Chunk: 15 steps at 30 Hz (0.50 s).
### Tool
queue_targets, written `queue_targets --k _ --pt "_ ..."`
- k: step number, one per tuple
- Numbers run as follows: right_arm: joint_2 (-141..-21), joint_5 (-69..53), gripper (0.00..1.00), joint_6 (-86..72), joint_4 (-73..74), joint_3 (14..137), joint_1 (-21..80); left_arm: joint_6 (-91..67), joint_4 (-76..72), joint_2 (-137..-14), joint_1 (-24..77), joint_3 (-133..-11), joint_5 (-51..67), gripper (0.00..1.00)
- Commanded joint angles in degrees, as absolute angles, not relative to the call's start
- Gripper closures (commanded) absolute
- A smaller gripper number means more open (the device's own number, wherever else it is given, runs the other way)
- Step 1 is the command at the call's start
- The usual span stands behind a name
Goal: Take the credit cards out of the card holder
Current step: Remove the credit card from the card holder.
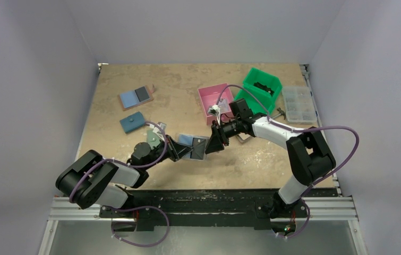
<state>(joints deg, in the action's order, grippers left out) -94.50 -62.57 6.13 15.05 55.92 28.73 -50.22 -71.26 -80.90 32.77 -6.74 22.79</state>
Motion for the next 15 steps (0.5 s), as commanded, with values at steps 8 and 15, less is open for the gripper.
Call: queue_targets --k 8,15 --pt "-94.96 -63.83 0.53 4.80 13.23 56.51 28.29 -52.49 -80.89 -79.45 33.12 -6.13 21.85 1.00" --pt "-95.05 -65.57 0.49 3.62 12.47 56.43 27.89 -52.86 -81.97 -79.69 34.18 -6.86 22.03 1.00"
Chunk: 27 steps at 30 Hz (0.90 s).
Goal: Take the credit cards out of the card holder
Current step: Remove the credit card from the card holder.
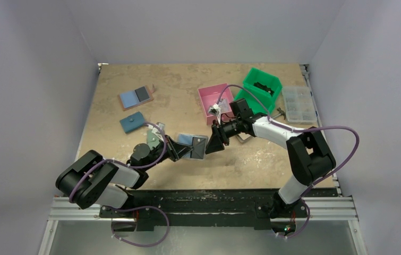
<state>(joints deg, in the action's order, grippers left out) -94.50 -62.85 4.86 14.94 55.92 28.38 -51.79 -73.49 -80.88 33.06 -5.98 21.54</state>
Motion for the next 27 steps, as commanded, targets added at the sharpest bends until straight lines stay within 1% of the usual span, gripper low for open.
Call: queue_targets --k 1,8,12,18,21,23,25,27 --pt "-95.09 -66.00 0.48 3.25 12.28 56.35 27.82 -52.84 -82.01 -79.90 34.57 -7.12 22.05 1.00" --pt "-95.65 -68.45 0.49 1.31 10.76 56.04 26.72 -52.77 -83.78 -82.57 37.46 -9.01 20.56 1.00" --pt "-95.60 -70.51 0.51 0.44 9.77 55.74 25.86 -52.53 -83.93 -84.08 38.68 -9.72 19.36 1.00" --pt "-95.53 -72.15 0.68 0.44 9.41 55.72 25.58 -51.48 -81.91 -85.25 40.09 -10.78 17.29 1.00" --pt "-95.80 -72.66 0.74 0.49 9.46 55.72 25.53 -51.31 -81.18 -85.25 40.43 -10.97 16.56 1.00" --pt "-96.05 -73.07 0.76 0.44 9.51 55.85 25.49 -51.31 -80.97 -85.25 40.50 -10.97 16.52 1.00" --pt "-96.26 -73.61 0.76 0.44 9.58 55.96 25.42 -51.31 -80.72 -85.34 40.53 -10.98 16.48 1.00" --pt "-96.48 -74.33 0.72 0.44 9.84 56.11 25.27 -51.36 -80.61 -85.49 40.60 -10.91 16.48 1.00"
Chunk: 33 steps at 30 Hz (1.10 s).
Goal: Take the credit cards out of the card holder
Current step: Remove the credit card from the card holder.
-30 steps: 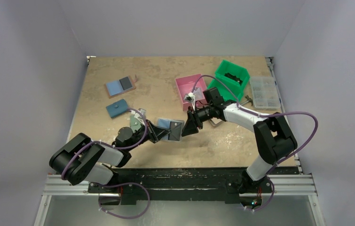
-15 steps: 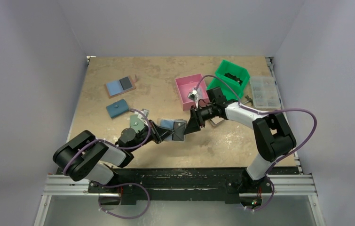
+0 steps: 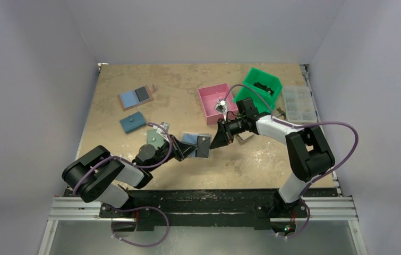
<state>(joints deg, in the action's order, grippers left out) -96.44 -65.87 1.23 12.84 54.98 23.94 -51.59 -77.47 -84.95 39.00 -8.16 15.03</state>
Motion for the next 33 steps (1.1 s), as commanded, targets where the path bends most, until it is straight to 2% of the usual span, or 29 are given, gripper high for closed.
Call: queue_targets --k 1,3,7,8,15,26,30,33 --pt "-96.62 -74.85 0.71 0.48 10.11 56.20 25.13 -51.34 -80.60 -85.72 40.56 -10.90 16.49 1.00" --pt "-97.69 -76.54 0.70 1.64 12.29 57.09 24.99 -51.46 -80.61 -85.99 40.63 -10.77 15.99 1.00" --pt "-101.90 -77.17 0.67 19.25 32.28 63.79 24.79 -51.59 -80.26 -86.13 40.61 -10.52 14.81 1.00" --pt "-102.40 -77.61 0.66 20.26 33.52 64.27 24.77 -51.53 -79.73 -86.13 40.62 -10.59 14.58 1.00" --pt "-101.82 -77.28 0.59 19.12 32.16 63.63 24.76 -50.61 -77.34 -85.66 40.85 -10.88 13.70 1.00" --pt "-102.06 -73.90 0.56 15.24 28.51 62.68 24.68 -50.54 -77.17 -85.61 42.23 -12.30 14.10 1.00" --pt "-101.70 -72.60 0.46 13.32 26.61 62.06 24.42 -51.12 -77.52 -85.21 42.22 -11.95 13.90 1.00" --pt "-101.69 -72.47 0.43 13.10 26.39 61.97 24.34 -51.99 -79.28 -85.78 42.20 -11.82 14.95 1.00"
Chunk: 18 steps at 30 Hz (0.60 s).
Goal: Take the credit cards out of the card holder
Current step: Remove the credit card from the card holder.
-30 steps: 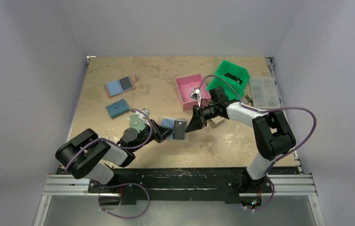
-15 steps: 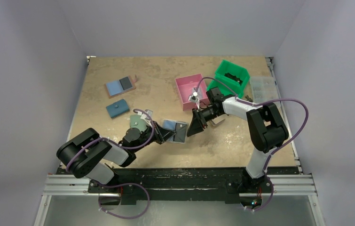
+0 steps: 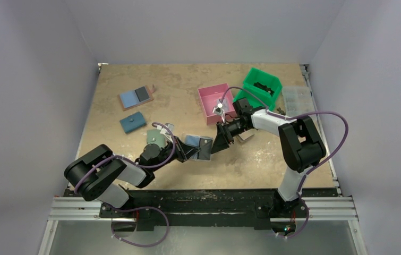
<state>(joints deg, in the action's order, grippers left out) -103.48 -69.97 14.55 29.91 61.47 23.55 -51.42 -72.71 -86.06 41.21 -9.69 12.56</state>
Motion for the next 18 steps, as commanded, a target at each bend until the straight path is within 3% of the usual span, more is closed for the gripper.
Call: queue_targets --k 1,8,14,18 --pt "-101.69 -72.63 0.43 13.10 26.33 61.96 24.35 -52.21 -79.93 -86.02 42.23 -11.94 15.27 1.00" --pt "-101.26 -75.51 0.51 14.54 27.66 62.33 24.34 -52.95 -81.91 -88.59 42.21 -12.10 15.56 1.00" --pt "-101.41 -77.65 0.69 16.24 29.26 62.88 24.27 -52.26 -79.77 -88.88 42.31 -12.58 14.78 1.00" --pt "-101.43 -78.75 0.70 17.61 30.52 63.28 24.27 -51.20 -77.17 -88.56 42.44 -12.99 14.19 1.00"
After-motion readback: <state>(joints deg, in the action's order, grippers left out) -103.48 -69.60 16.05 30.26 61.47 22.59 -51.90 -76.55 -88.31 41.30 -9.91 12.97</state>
